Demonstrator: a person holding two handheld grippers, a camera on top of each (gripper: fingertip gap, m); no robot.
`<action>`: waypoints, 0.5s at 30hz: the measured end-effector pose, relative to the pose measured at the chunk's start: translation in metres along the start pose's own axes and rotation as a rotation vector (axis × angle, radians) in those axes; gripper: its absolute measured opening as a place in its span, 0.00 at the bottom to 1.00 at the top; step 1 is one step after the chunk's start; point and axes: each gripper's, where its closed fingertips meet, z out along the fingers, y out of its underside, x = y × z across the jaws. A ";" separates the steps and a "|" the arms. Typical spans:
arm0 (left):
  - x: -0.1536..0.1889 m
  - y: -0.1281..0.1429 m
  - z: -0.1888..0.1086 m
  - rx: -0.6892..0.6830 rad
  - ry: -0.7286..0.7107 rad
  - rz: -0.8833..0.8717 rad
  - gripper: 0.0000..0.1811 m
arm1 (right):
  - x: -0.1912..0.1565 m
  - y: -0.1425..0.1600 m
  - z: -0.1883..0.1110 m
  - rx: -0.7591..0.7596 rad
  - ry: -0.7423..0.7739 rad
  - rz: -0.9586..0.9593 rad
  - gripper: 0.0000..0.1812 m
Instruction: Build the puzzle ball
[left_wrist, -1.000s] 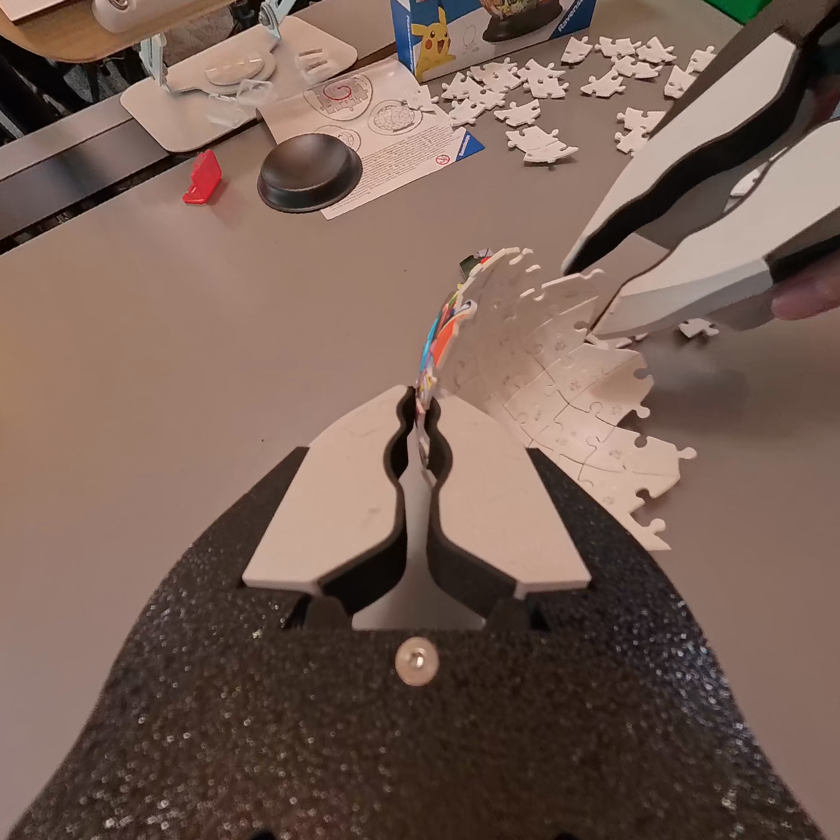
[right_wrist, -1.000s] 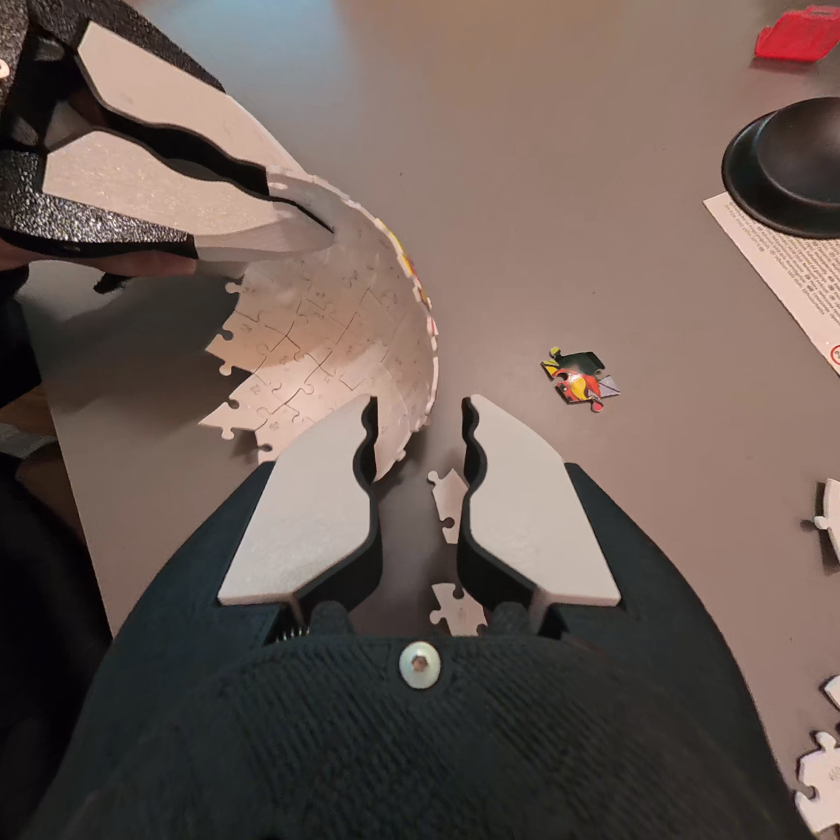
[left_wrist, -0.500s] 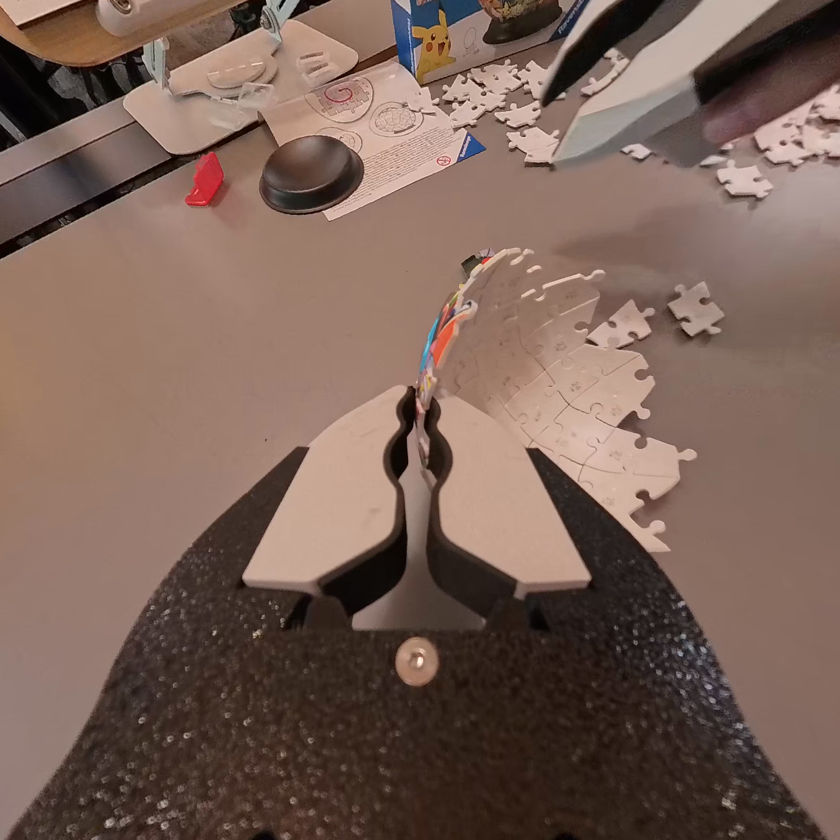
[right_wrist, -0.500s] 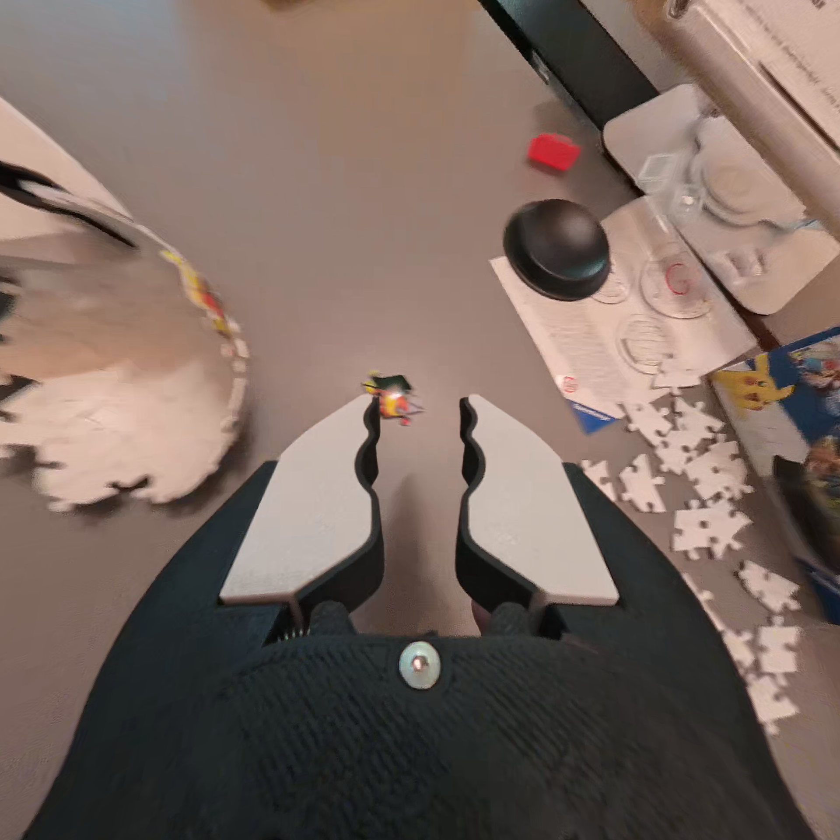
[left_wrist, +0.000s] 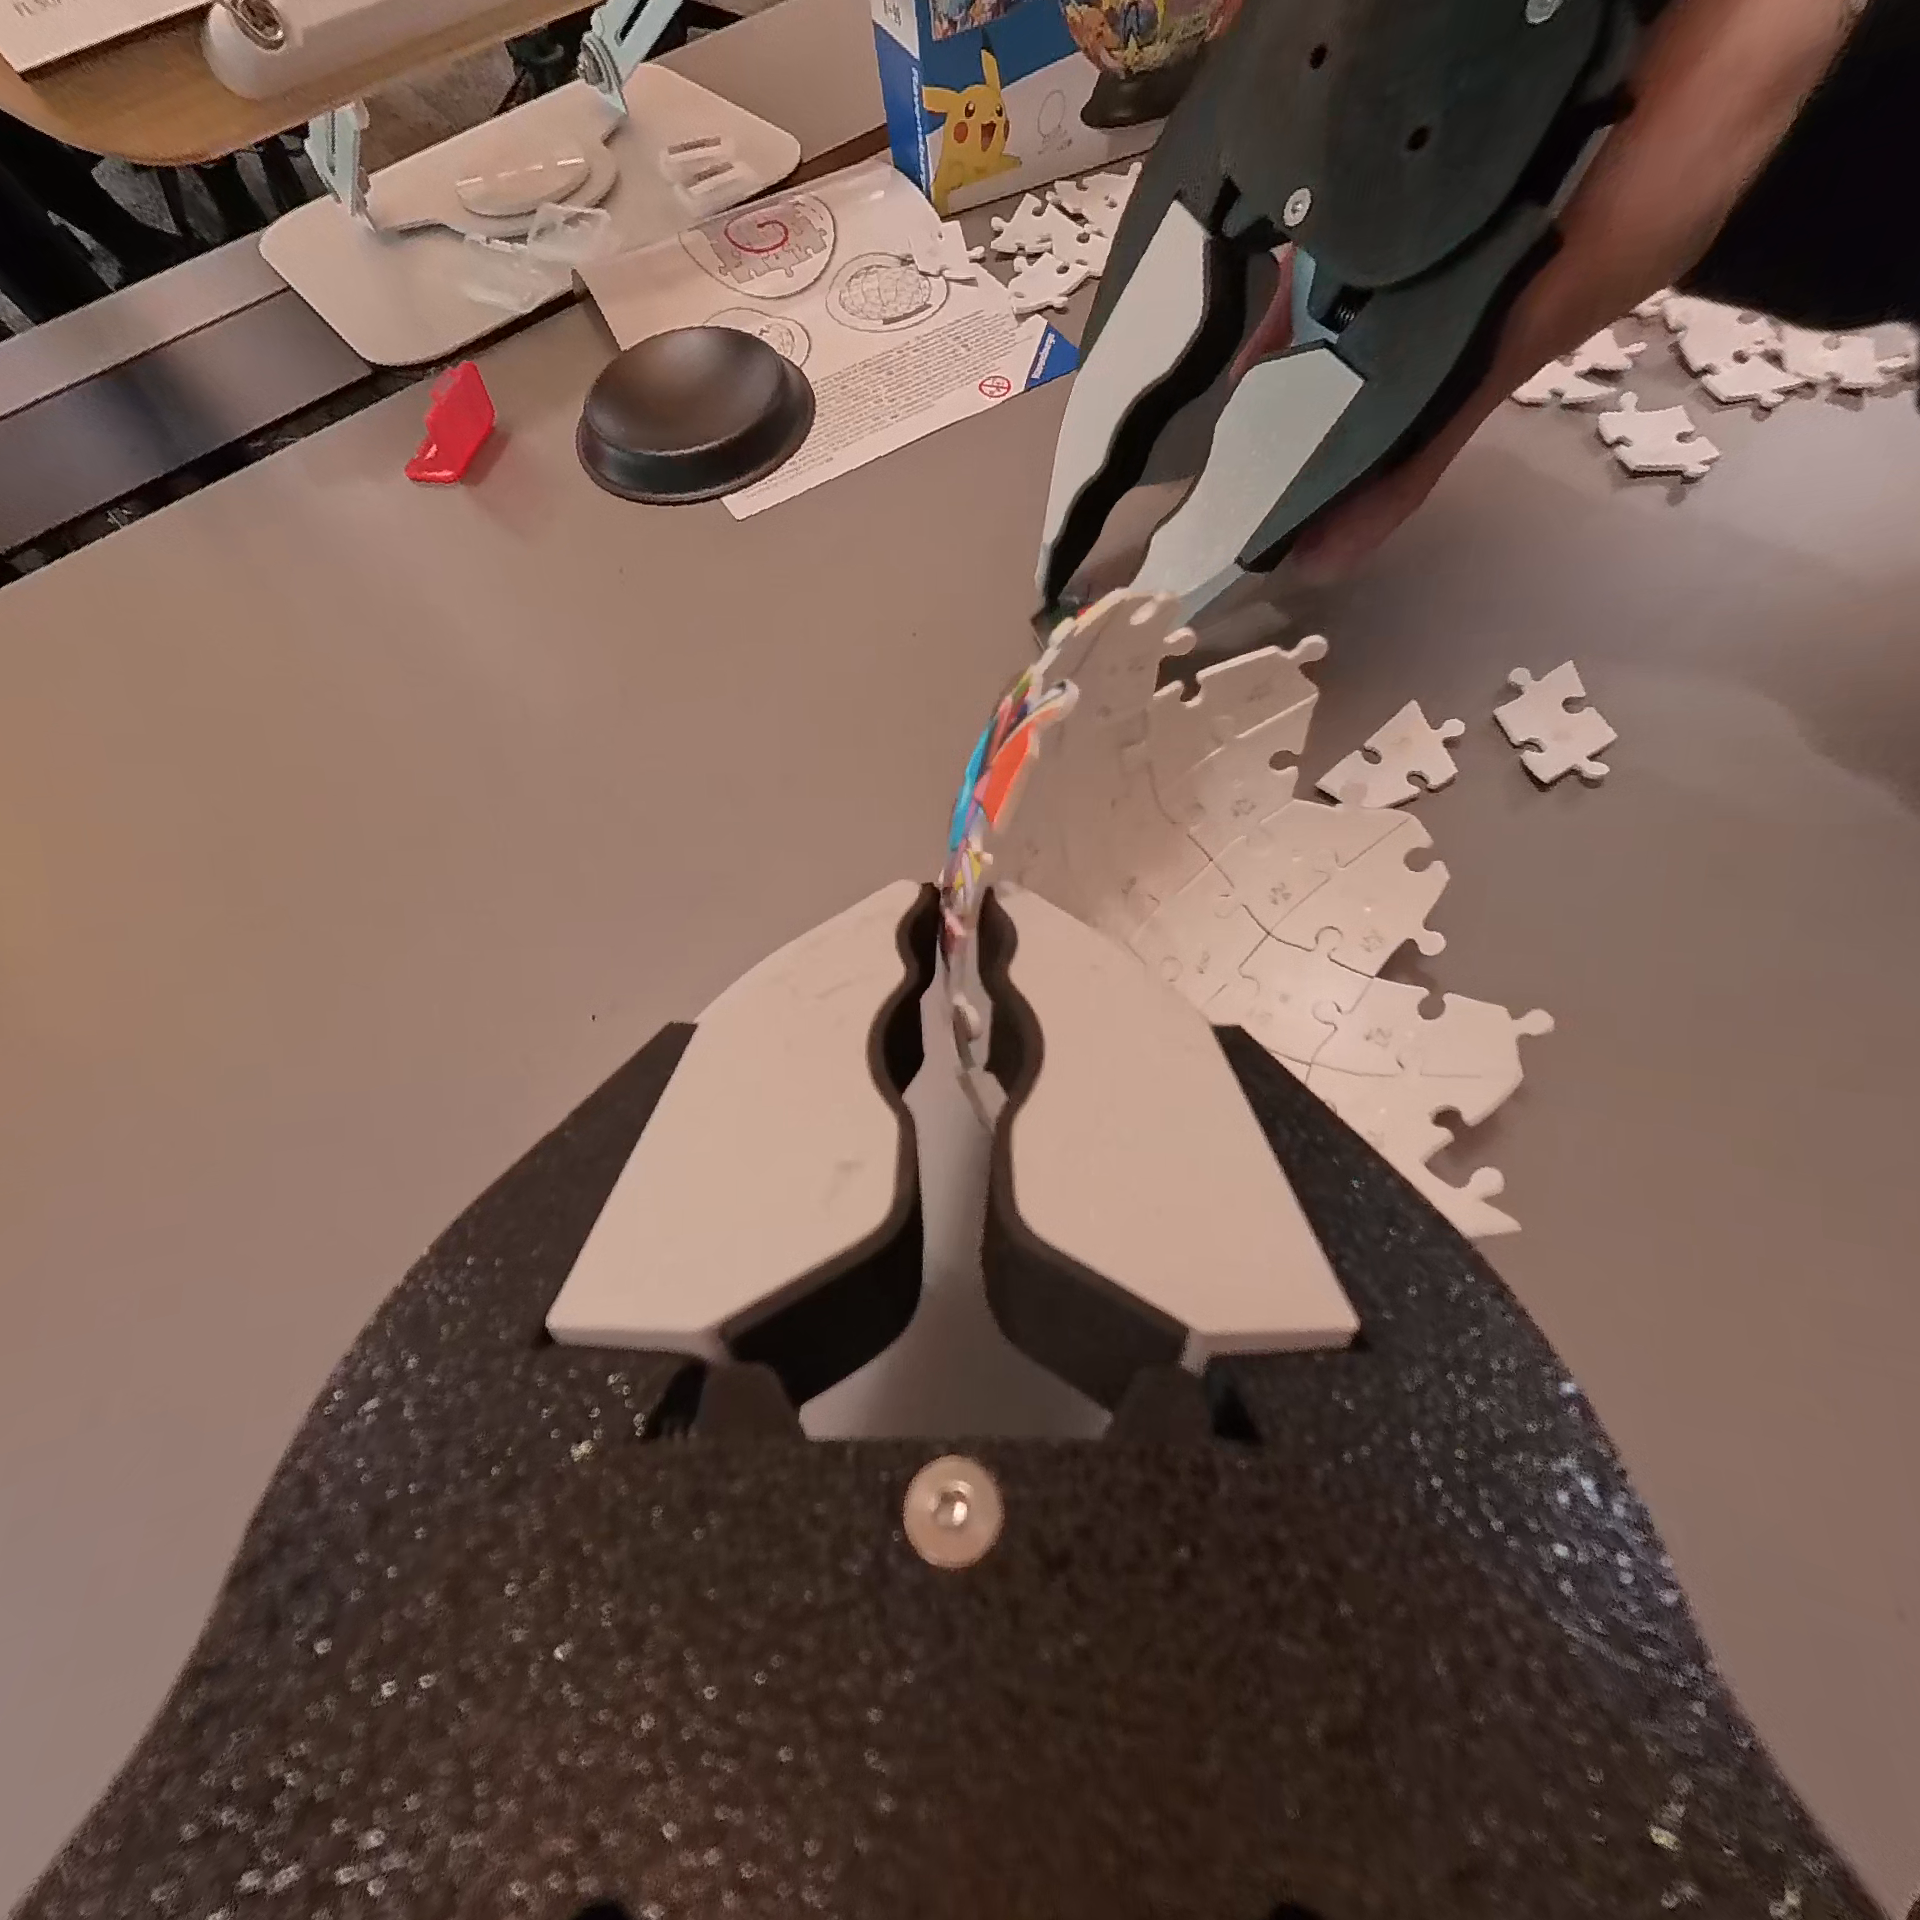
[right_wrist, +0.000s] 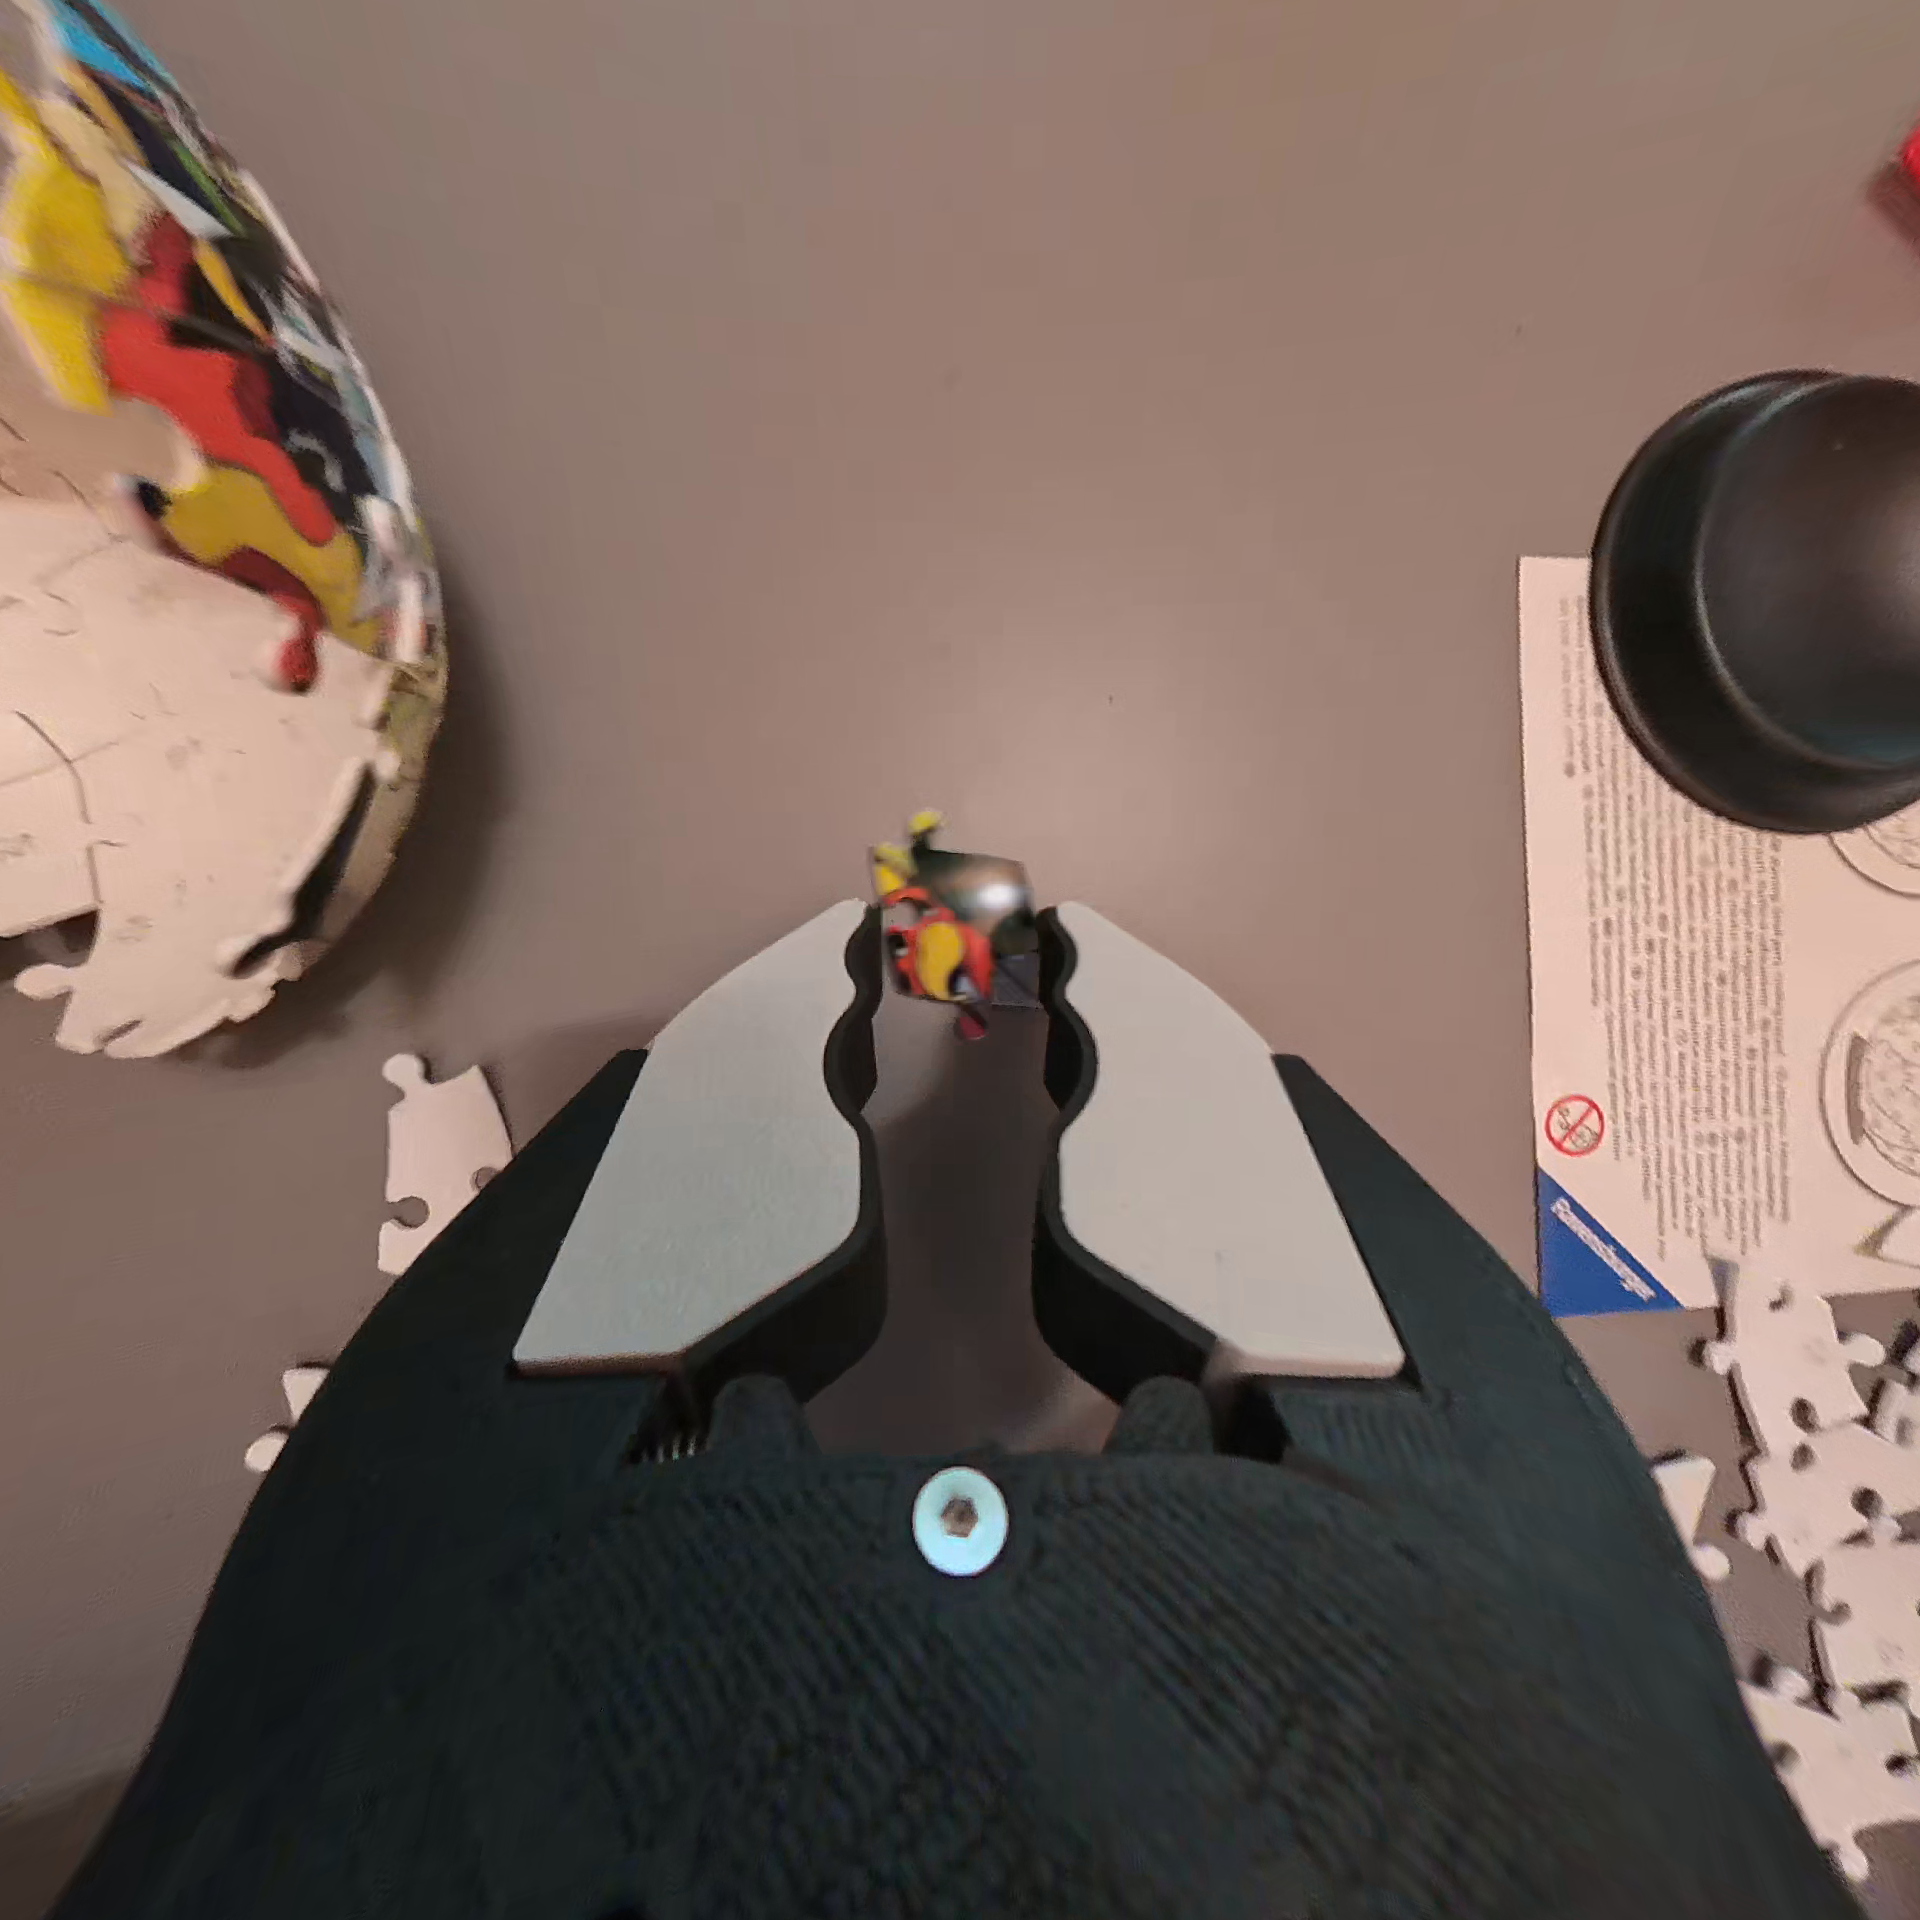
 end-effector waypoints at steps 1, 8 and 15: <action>0.000 0.000 0.000 0.001 0.001 -0.002 0.04 | -0.001 0.000 0.000 0.003 -0.010 -0.008 0.15; -0.001 -0.001 0.001 0.007 -0.005 -0.010 0.09 | -0.002 0.000 -0.001 0.027 0.032 -0.019 0.15; -0.002 -0.002 0.000 0.008 -0.026 0.005 0.12 | 0.000 -0.007 -0.029 0.224 0.069 0.153 0.15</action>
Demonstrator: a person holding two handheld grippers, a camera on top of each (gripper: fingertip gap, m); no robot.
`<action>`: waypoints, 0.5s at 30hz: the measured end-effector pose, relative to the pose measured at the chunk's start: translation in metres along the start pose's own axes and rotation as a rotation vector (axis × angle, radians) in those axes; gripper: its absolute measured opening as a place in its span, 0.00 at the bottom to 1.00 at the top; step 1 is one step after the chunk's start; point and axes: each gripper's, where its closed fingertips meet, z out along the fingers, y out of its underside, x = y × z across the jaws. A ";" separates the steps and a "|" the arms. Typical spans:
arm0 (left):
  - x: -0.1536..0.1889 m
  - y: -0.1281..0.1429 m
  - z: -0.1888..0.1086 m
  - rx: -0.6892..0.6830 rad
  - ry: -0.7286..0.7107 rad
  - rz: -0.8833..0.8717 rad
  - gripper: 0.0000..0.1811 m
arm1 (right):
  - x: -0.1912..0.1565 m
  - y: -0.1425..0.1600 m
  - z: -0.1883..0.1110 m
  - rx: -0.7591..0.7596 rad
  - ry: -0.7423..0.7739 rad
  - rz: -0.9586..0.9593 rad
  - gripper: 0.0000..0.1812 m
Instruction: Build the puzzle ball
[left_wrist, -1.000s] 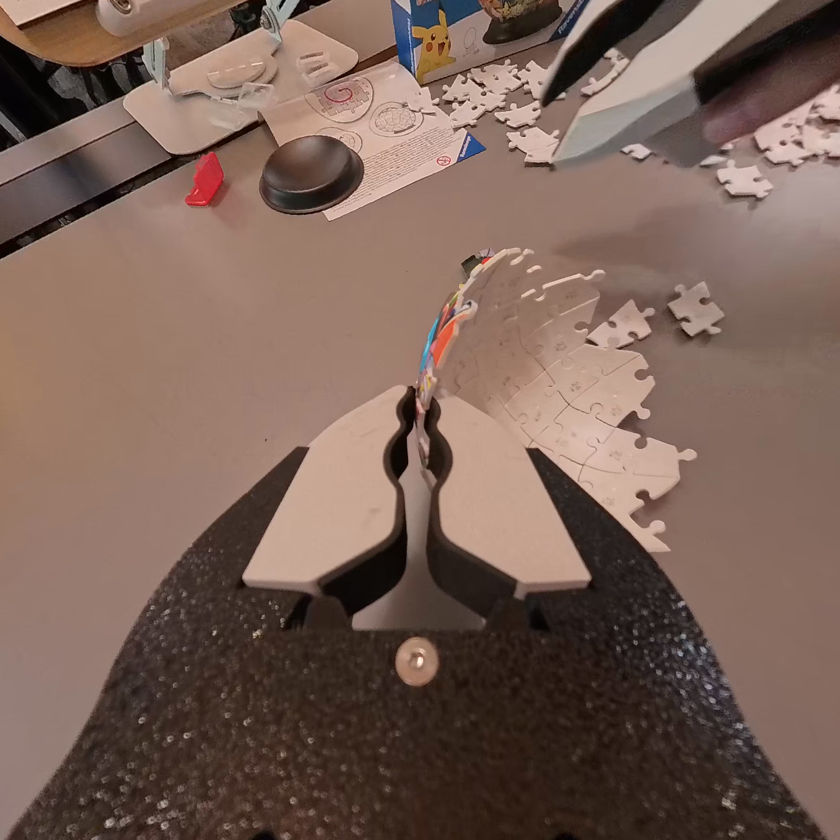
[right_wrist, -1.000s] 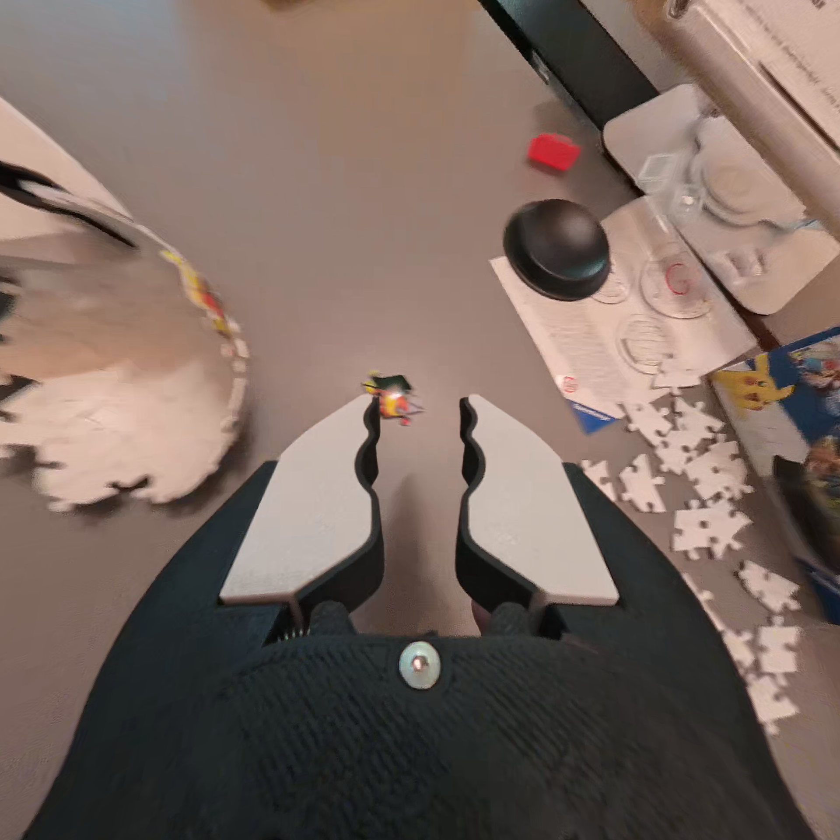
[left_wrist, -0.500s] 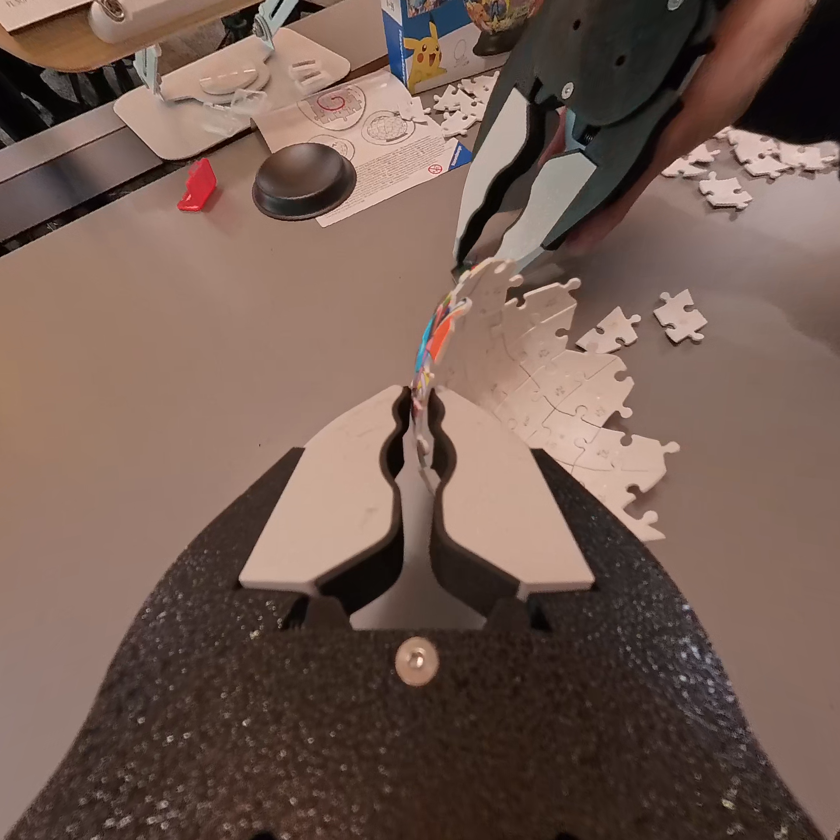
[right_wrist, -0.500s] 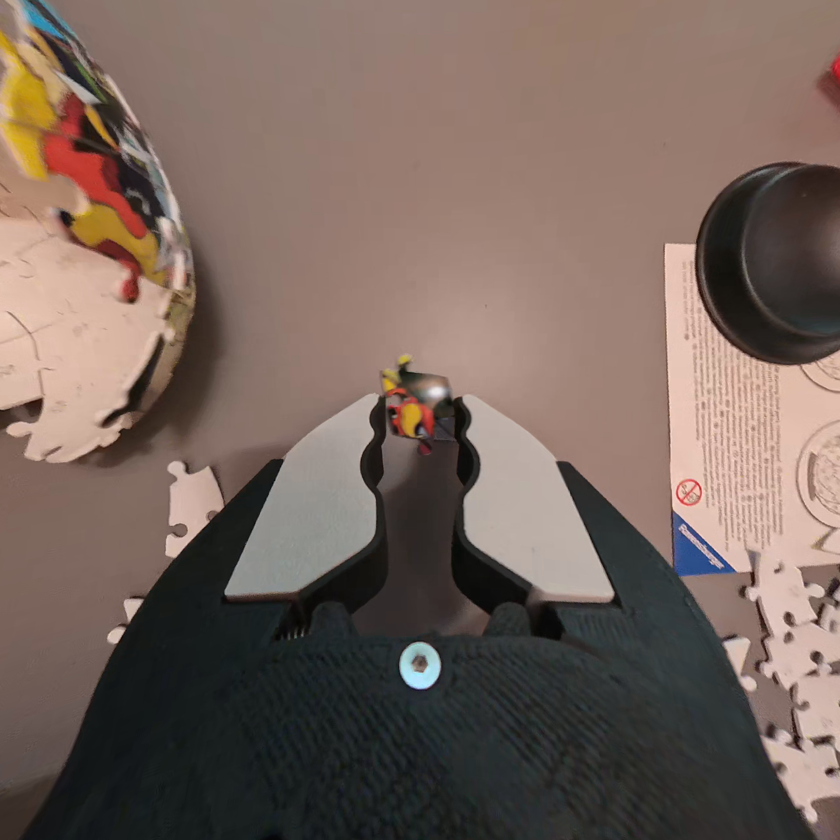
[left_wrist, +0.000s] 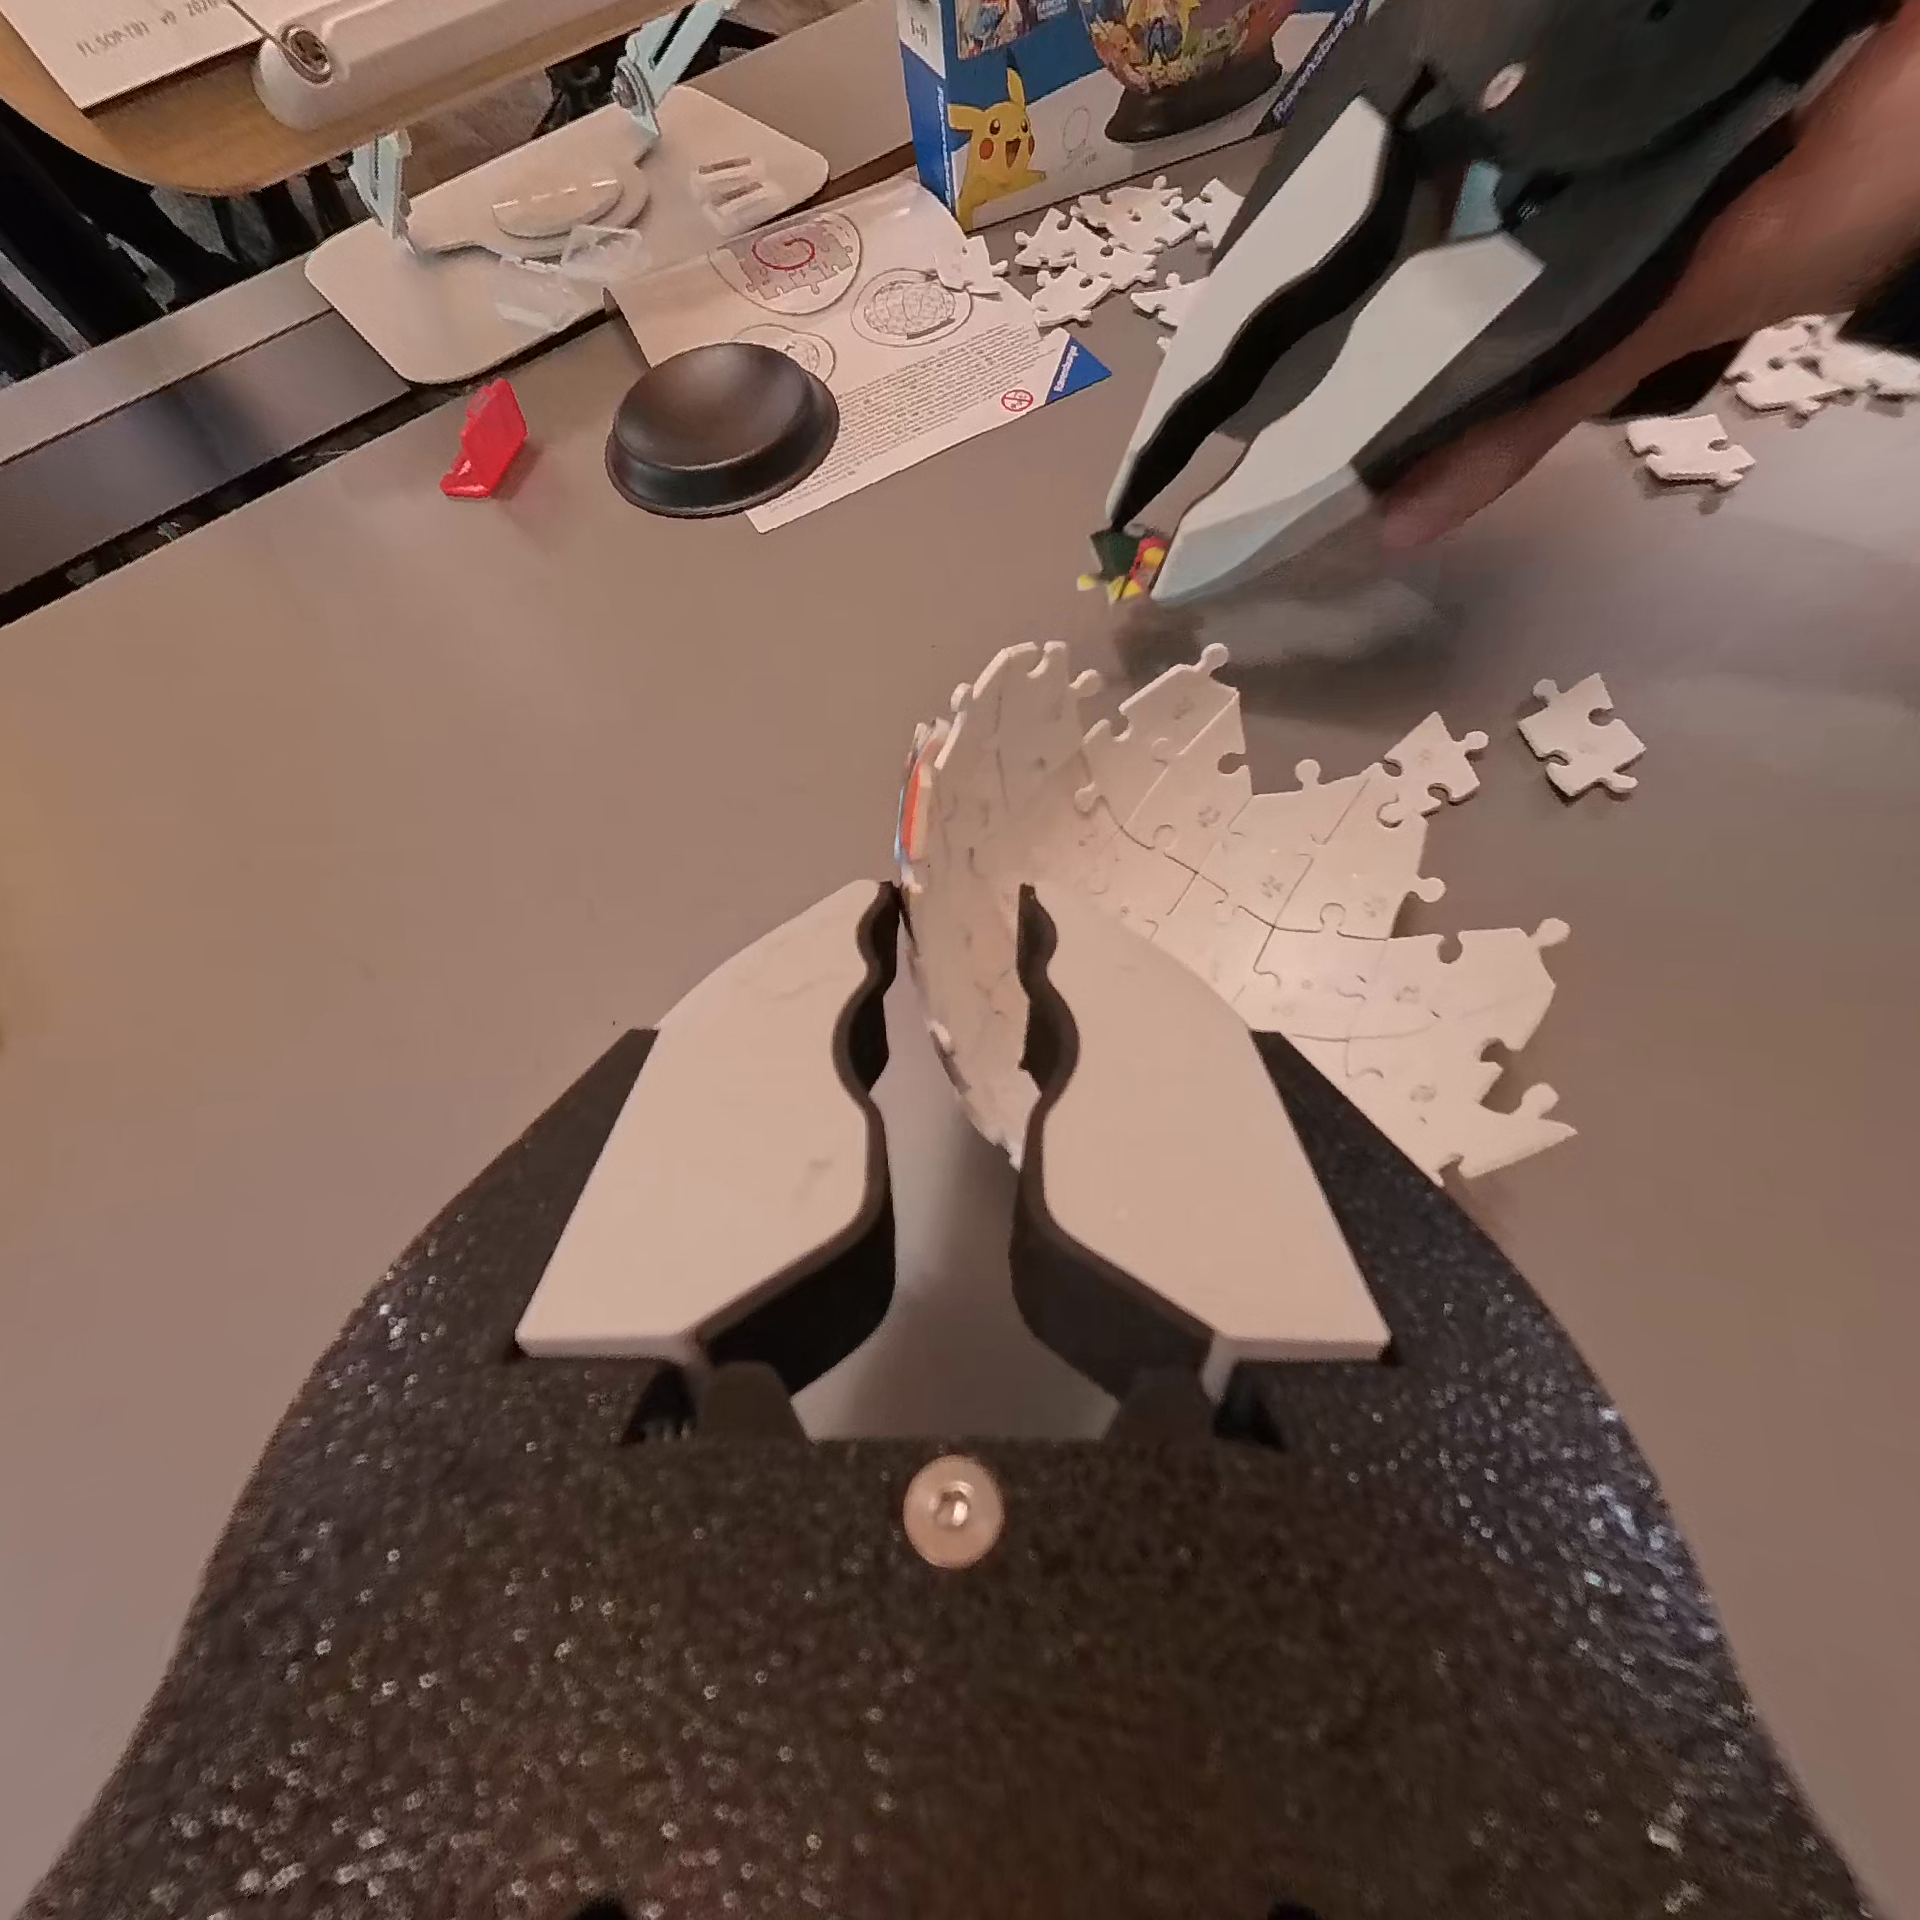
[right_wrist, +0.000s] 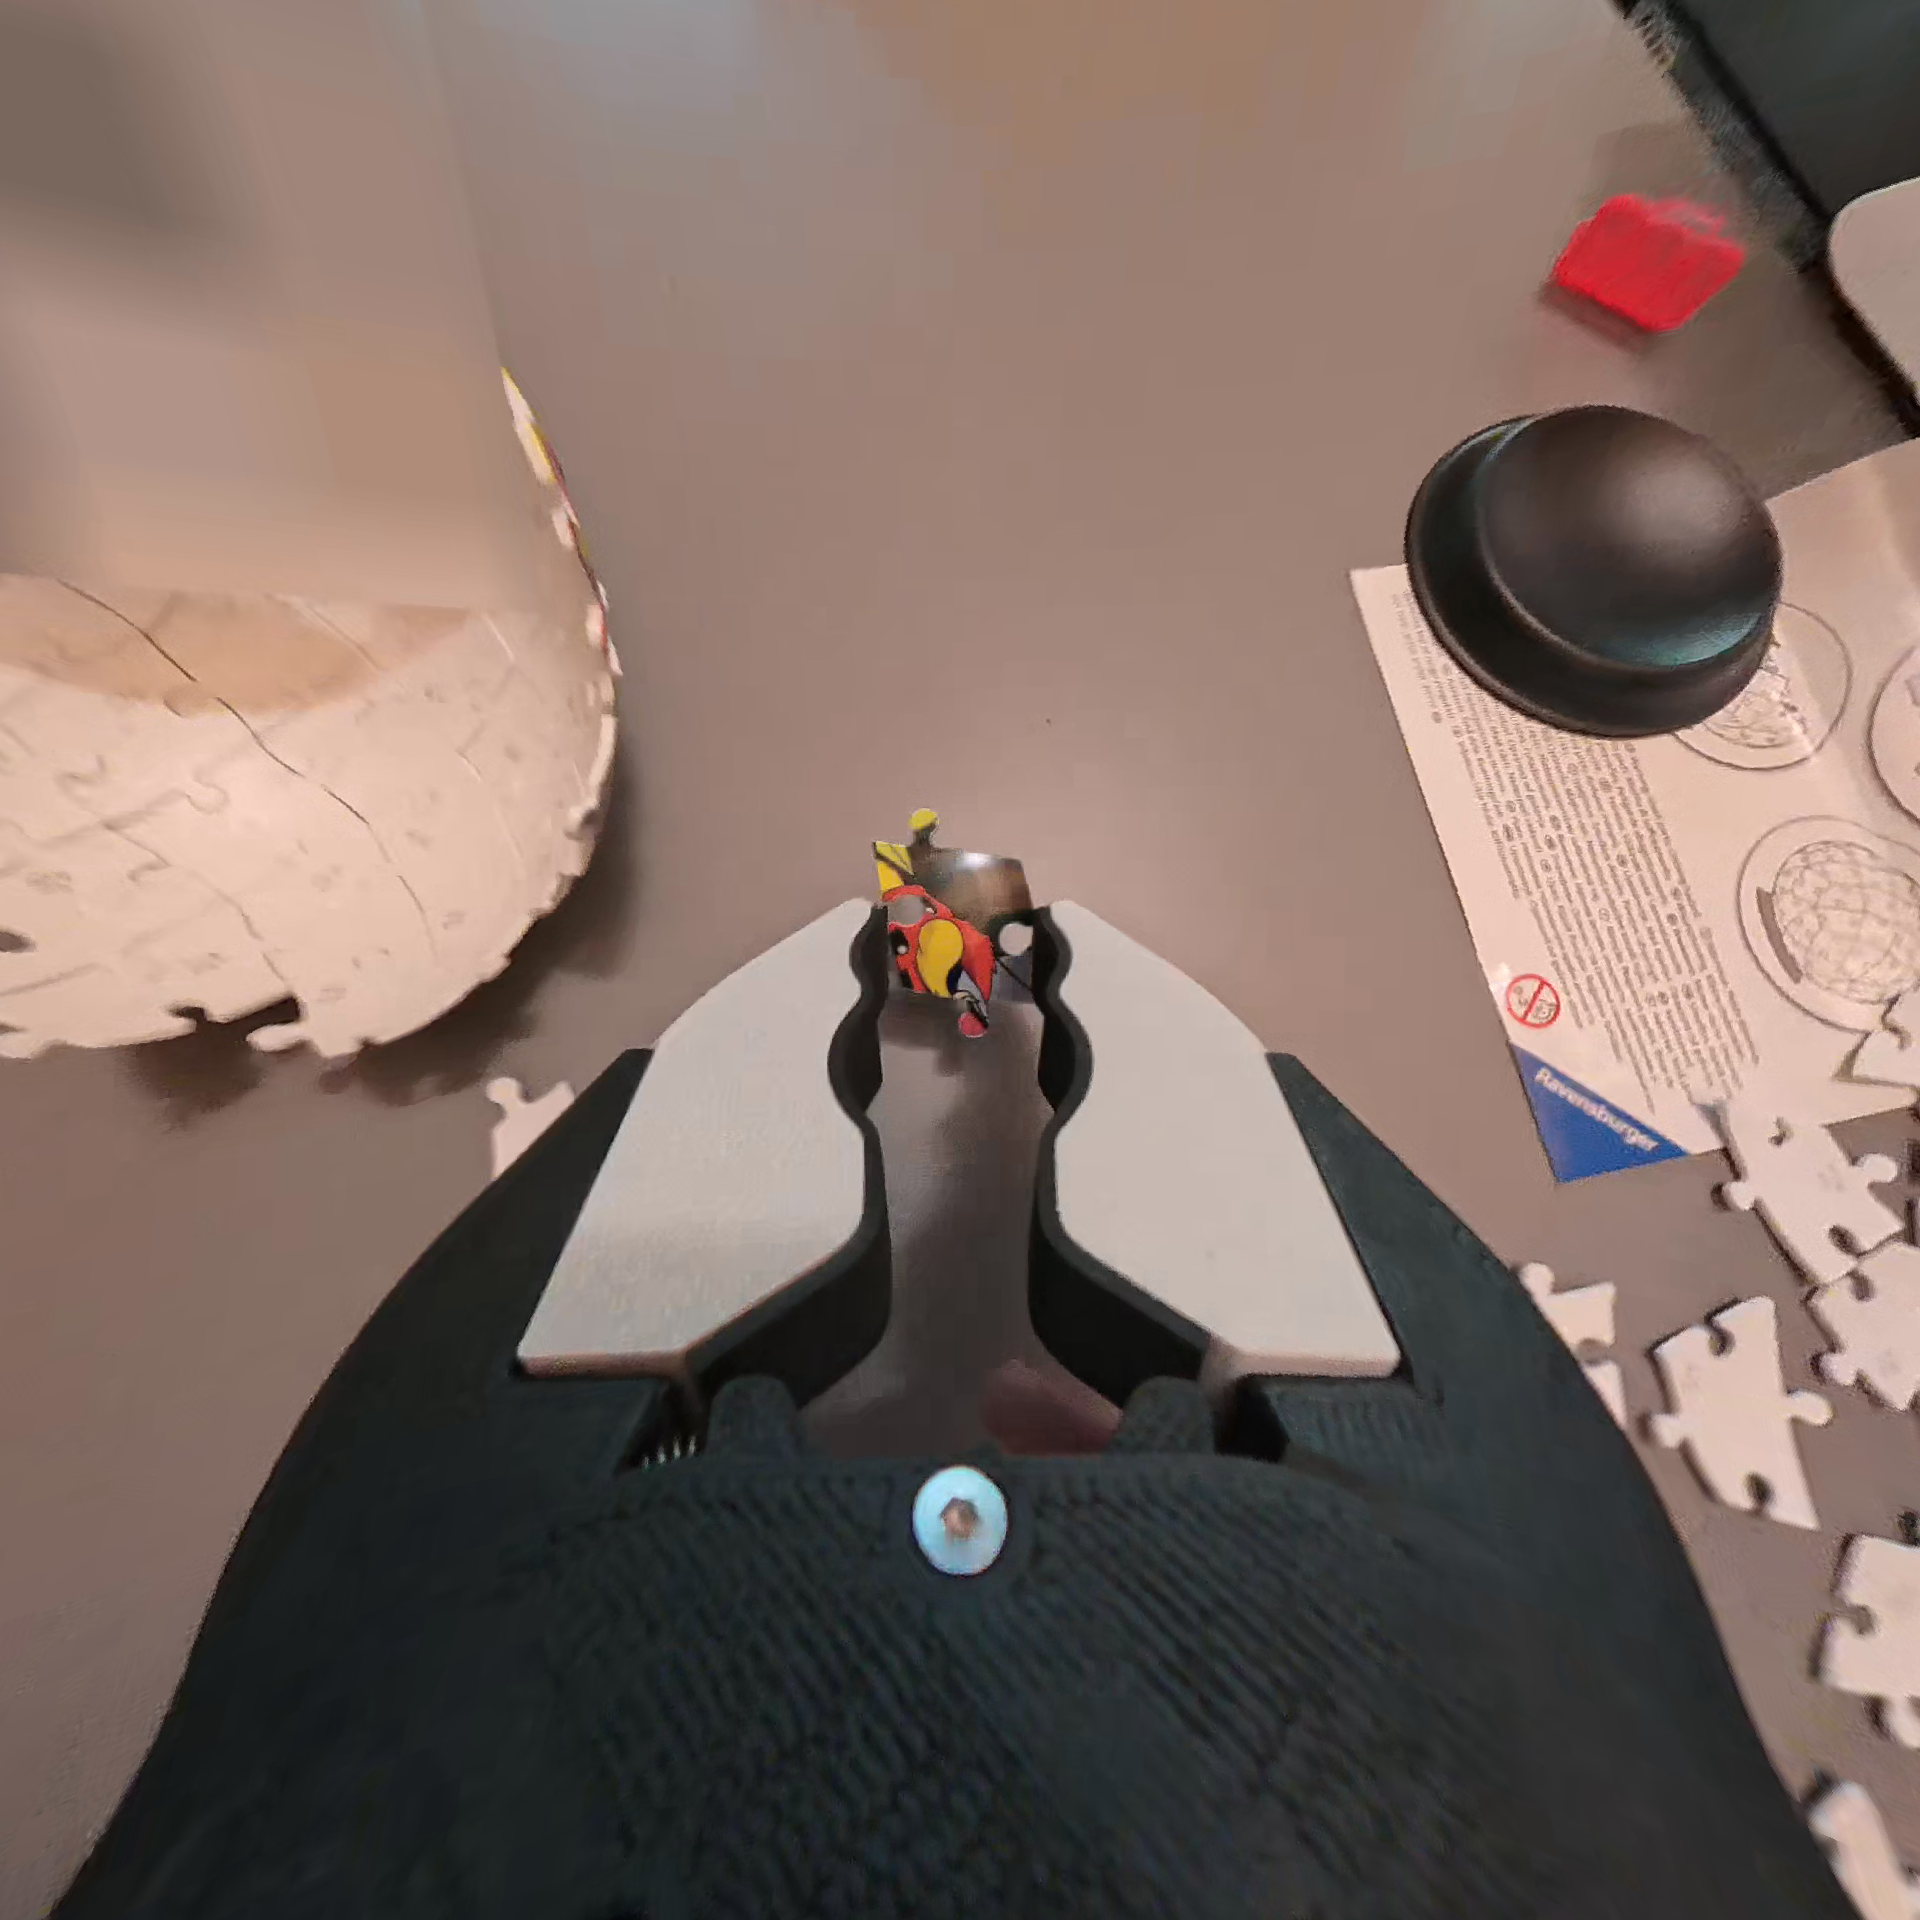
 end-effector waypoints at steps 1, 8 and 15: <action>-0.001 0.000 0.000 -0.003 -0.005 0.003 0.12 | -0.001 -0.004 -0.005 0.041 -0.005 0.033 0.15; -0.008 0.002 0.001 -0.008 -0.026 -0.019 0.15 | -0.012 -0.040 -0.049 0.386 -0.138 0.293 0.15; -0.017 0.001 0.001 -0.003 -0.045 -0.044 0.18 | -0.022 -0.060 -0.073 0.556 -0.245 0.413 0.15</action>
